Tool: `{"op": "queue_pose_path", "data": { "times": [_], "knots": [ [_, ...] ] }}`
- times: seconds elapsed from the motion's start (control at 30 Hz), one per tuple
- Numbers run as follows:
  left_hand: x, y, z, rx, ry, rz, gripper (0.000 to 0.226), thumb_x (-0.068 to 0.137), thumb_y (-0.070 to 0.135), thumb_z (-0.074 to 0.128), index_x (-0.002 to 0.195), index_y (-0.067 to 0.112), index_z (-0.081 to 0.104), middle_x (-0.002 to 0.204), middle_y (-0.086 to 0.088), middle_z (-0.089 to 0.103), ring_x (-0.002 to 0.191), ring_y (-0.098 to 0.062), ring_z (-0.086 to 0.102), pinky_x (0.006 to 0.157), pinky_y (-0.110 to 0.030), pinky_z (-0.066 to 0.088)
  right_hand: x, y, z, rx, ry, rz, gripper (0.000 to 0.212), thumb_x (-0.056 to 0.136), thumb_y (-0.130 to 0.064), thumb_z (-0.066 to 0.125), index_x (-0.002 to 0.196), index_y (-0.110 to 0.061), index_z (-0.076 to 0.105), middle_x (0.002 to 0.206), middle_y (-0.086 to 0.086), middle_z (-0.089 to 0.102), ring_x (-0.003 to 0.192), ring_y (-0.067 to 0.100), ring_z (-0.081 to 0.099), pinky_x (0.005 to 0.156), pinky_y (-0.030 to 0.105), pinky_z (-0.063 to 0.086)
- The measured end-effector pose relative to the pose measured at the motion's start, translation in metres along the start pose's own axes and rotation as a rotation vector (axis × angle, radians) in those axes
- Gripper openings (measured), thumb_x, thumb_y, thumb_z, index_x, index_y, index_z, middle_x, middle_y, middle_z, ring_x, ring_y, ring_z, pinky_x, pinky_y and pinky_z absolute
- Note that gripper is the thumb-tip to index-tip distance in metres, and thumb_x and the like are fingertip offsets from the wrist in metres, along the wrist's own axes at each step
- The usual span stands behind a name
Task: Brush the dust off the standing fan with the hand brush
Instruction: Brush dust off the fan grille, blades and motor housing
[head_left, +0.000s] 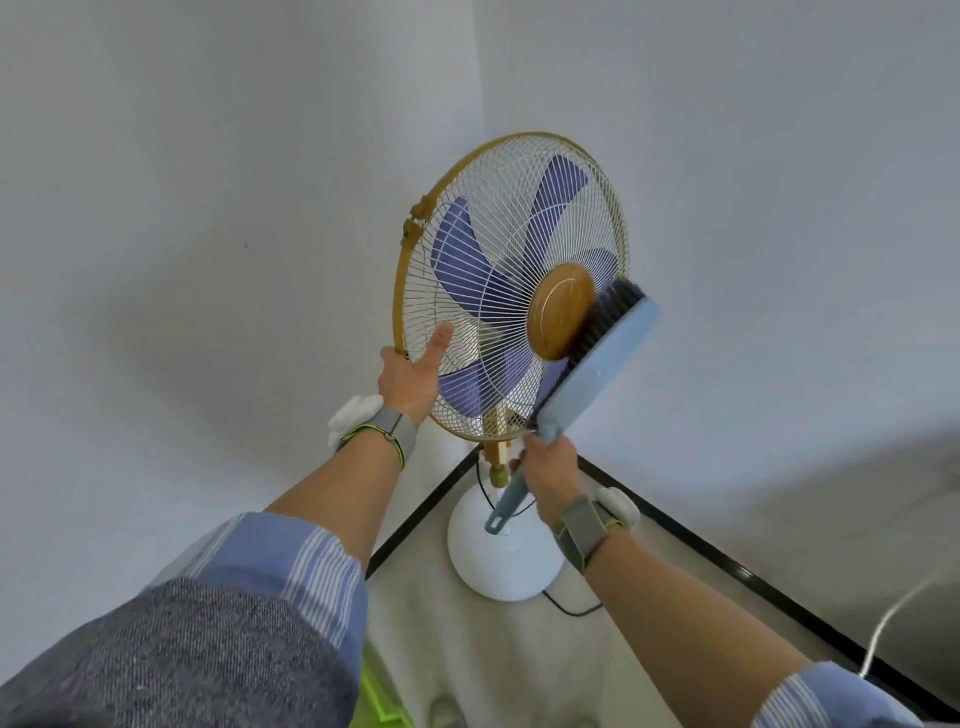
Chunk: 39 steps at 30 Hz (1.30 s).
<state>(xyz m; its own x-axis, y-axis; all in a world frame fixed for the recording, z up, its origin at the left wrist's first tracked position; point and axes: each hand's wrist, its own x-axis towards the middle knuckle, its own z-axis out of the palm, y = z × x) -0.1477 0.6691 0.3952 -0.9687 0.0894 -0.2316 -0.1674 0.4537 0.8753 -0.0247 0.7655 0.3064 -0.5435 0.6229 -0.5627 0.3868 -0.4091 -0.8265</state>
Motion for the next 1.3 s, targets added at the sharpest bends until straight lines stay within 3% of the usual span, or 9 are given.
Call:
{"op": "queue_pose_path", "data": {
  "times": [0.07,0.27,0.43,0.57,0.77,0.9,1.03,1.17,1.3],
  "knots": [
    [0.002,0.000,-0.002,-0.002,0.004,0.002,0.095,0.072,0.079,0.056,0.136,0.011,0.039,0.135,-0.011,0.055,0.119,-0.033,0.055,0.101,-0.044,0.046,-0.013,-0.007,0.007,0.099,-0.057,0.040,0.024,0.098,-0.014,0.050,0.112,0.005,0.055,0.075,0.006,0.056,0.058,0.013,0.055,0.049,0.021,0.045],
    [0.003,-0.004,-0.005,-0.018,0.023,-0.011,0.093,0.072,0.079,0.057,0.135,0.012,0.039,0.135,-0.010,0.055,0.117,-0.032,0.056,0.101,-0.047,0.047,-0.030,-0.009,0.010,0.418,-0.196,0.167,0.012,0.100,-0.016,0.052,0.106,-0.006,0.053,0.080,0.014,0.059,0.057,0.018,0.063,0.064,0.033,0.058],
    [0.001,-0.004,-0.002,-0.007,0.007,-0.009,0.095,0.072,0.079,0.057,0.137,0.012,0.037,0.136,-0.010,0.053,0.119,-0.033,0.054,0.098,-0.043,0.046,-0.025,0.037,0.002,0.062,-0.273,0.269,0.010,0.097,-0.012,0.052,0.101,-0.003,0.052,0.079,0.010,0.059,0.073,0.026,0.064,0.079,0.042,0.057],
    [-0.002,-0.006,0.002,-0.010,-0.002,-0.009,0.093,0.072,0.078,0.058,0.135,0.013,0.039,0.134,-0.010,0.055,0.117,-0.031,0.055,0.095,-0.042,0.047,-0.004,0.052,-0.013,-0.073,-0.142,0.255,0.009,0.093,-0.007,0.051,0.099,-0.001,0.047,0.077,0.010,0.055,0.064,0.021,0.058,0.063,0.032,0.053],
    [-0.006,0.000,0.002,0.016,-0.023,-0.003,0.088,0.074,0.075,0.059,0.133,0.012,0.040,0.131,-0.009,0.056,0.115,-0.030,0.056,0.088,-0.036,0.045,0.009,0.057,0.002,0.129,-0.053,0.354,0.005,0.099,-0.003,0.045,0.098,-0.005,0.041,0.070,0.009,0.042,0.058,0.019,0.045,0.047,0.025,0.045],
    [-0.007,-0.005,-0.002,0.074,-0.050,-0.006,0.095,0.069,0.082,0.057,0.134,0.014,0.040,0.132,-0.009,0.056,0.114,-0.031,0.057,0.095,-0.043,0.051,0.018,0.058,0.010,0.259,-0.125,0.532,0.010,0.102,-0.006,0.045,0.093,-0.003,0.047,0.083,0.012,0.050,0.067,0.026,0.049,0.057,0.040,0.051],
    [-0.003,-0.006,-0.009,0.121,-0.069,0.004,0.098,0.067,0.085,0.056,0.134,0.015,0.041,0.130,-0.009,0.057,0.112,-0.031,0.058,0.095,-0.047,0.052,0.023,0.045,0.020,0.359,-0.174,0.572,0.025,0.102,-0.012,0.046,0.122,-0.001,0.056,0.122,0.017,0.063,0.080,0.030,0.061,0.071,0.045,0.053],
    [0.006,-0.006,-0.015,0.140,-0.101,0.019,0.093,0.068,0.084,0.055,0.129,0.015,0.043,0.123,-0.008,0.059,0.105,-0.029,0.059,0.092,-0.045,0.053,0.020,0.034,0.025,0.570,-0.235,0.534,0.016,0.100,-0.012,0.047,0.089,-0.003,0.054,0.060,0.011,0.061,0.063,0.020,0.054,0.062,0.034,0.051],
    [0.017,-0.008,-0.022,0.108,-0.128,0.028,0.088,0.070,0.079,0.059,0.127,0.013,0.044,0.123,-0.008,0.059,0.106,-0.029,0.059,0.094,-0.046,0.053,0.013,0.033,0.018,0.745,-0.173,0.425,0.022,0.097,-0.007,0.046,0.075,-0.009,0.045,0.045,0.004,0.047,0.042,0.014,0.048,0.042,0.022,0.049]
  ]
}}
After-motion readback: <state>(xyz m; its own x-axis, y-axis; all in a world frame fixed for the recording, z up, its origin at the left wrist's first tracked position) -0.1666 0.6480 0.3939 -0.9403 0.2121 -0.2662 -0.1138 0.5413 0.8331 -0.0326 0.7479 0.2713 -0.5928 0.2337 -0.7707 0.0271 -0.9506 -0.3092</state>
